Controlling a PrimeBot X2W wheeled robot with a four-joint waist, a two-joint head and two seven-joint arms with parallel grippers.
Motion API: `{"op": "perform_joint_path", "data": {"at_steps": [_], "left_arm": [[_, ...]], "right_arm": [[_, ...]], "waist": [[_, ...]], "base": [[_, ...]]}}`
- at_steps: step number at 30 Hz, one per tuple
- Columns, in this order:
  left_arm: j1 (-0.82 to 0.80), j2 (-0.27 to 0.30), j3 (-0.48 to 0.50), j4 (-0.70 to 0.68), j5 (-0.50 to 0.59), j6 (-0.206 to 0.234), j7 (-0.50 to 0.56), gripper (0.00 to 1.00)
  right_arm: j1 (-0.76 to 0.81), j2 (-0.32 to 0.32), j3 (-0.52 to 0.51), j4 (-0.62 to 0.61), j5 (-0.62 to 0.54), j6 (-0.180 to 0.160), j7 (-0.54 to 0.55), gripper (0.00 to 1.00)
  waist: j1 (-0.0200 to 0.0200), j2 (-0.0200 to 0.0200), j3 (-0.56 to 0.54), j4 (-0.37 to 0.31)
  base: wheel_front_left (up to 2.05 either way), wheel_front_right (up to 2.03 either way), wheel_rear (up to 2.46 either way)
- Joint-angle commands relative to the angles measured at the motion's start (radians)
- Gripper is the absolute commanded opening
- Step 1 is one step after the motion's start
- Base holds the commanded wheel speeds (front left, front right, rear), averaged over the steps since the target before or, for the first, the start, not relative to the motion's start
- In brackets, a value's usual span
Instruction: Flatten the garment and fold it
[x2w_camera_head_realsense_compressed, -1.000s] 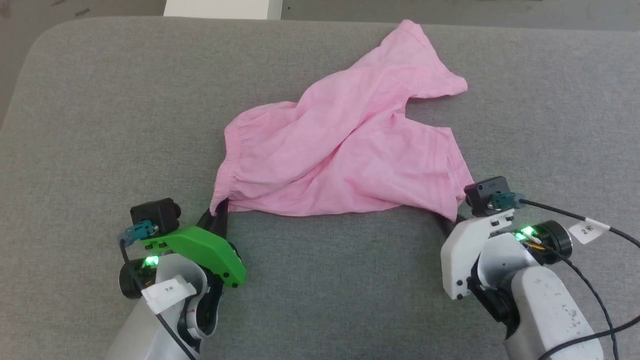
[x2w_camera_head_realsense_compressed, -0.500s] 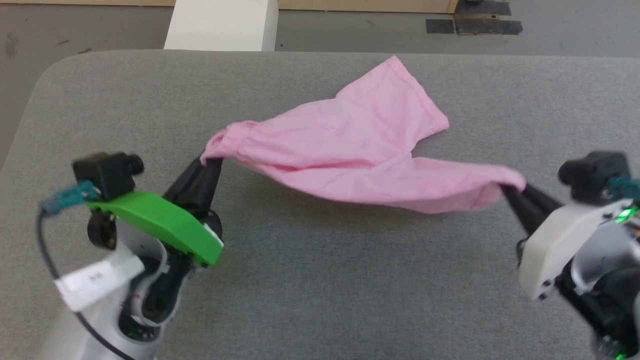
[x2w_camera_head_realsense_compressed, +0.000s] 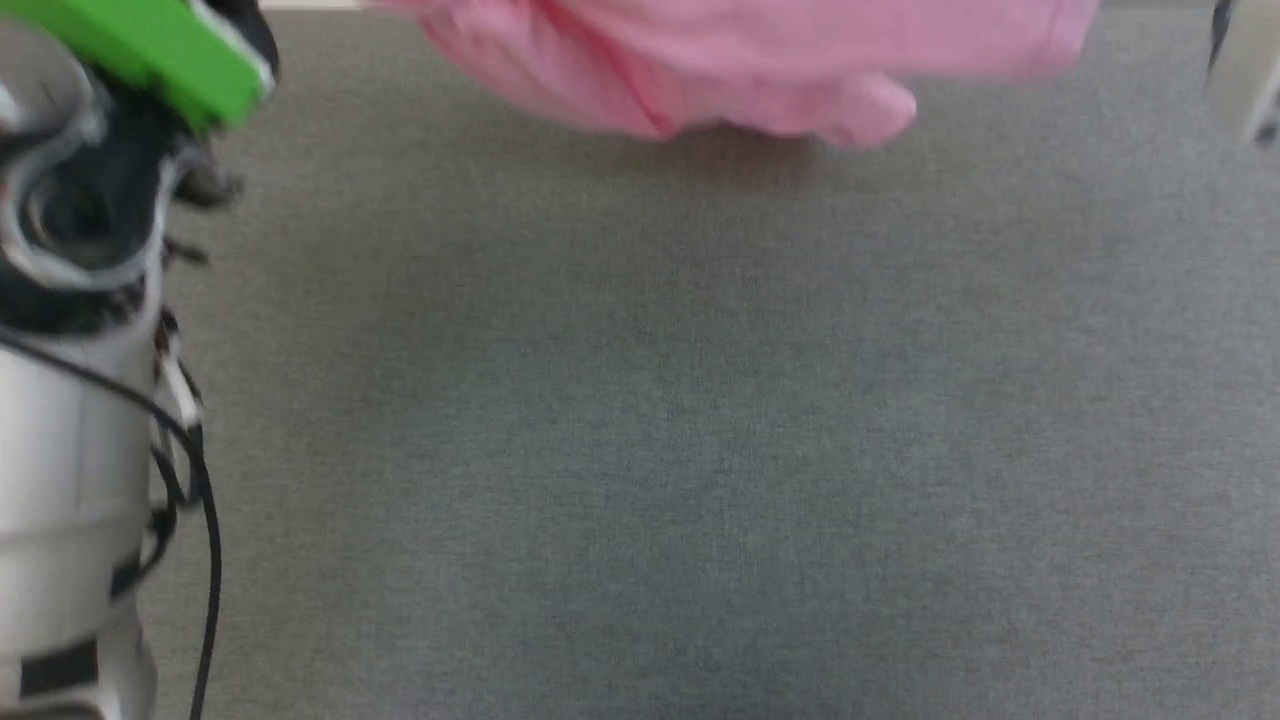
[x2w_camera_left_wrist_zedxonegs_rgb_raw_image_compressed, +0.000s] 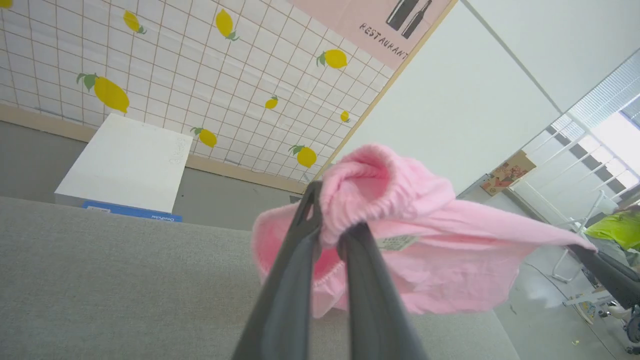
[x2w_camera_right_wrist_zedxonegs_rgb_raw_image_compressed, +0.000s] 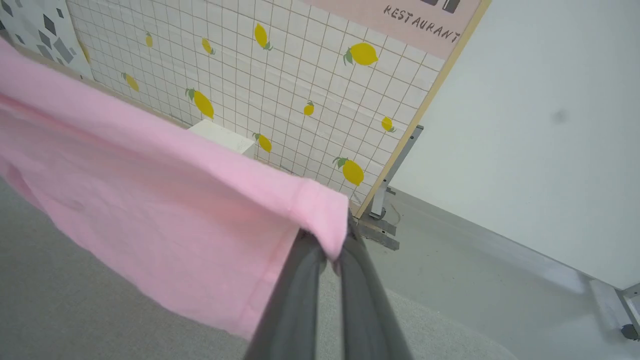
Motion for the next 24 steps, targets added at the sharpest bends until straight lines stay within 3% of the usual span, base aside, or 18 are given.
{"op": "perform_joint_path", "data": {"at_steps": [1, 7, 13, 17, 24], "left_arm": [[-0.068, -0.008, 0.009, 0.037, 0.018, 0.021, -0.003, 0.0], [-0.323, -0.059, 0.049, 0.218, 0.064, 0.066, -0.104, 0.0], [-0.428, -0.128, 0.101, 0.304, 0.04, 0.008, -0.246, 0.0], [-0.348, -0.125, 0.074, 0.353, 0.033, -0.049, -0.241, 0.0], [0.013, -0.055, -0.052, 0.356, 0.063, -0.112, -0.131, 0.0]], "right_arm": [[-0.073, 0.002, 0.014, 0.05, -0.016, -0.002, -0.024, 0.0], [-0.349, 0.048, 0.056, 0.255, -0.09, -0.002, -0.194, 0.0], [-0.459, 0.085, 0.069, 0.36, -0.137, -0.002, -0.388, 0.0], [-0.372, 0.074, 0.109, 0.391, -0.097, -0.002, -0.4, 0.0], [0.024, 0.009, 0.194, 0.289, 0.097, -0.002, -0.232, 0.0]], "waist": [[0.0, 0.0, 0.095, -0.022], [0.0, 0.0, 0.183, -0.044], [0.0, 0.0, 0.208, -0.047], [0.0, 0.0, 0.183, -0.037], [0.0, 0.0, 0.092, -0.027]], "base": [[0.0, 0.0, 0.0], [0.0, 0.0, 0.0], [0.0, 0.0, 0.0], [0.0, 0.0, 0.0], [0.0, 0.0, 0.0]]}}
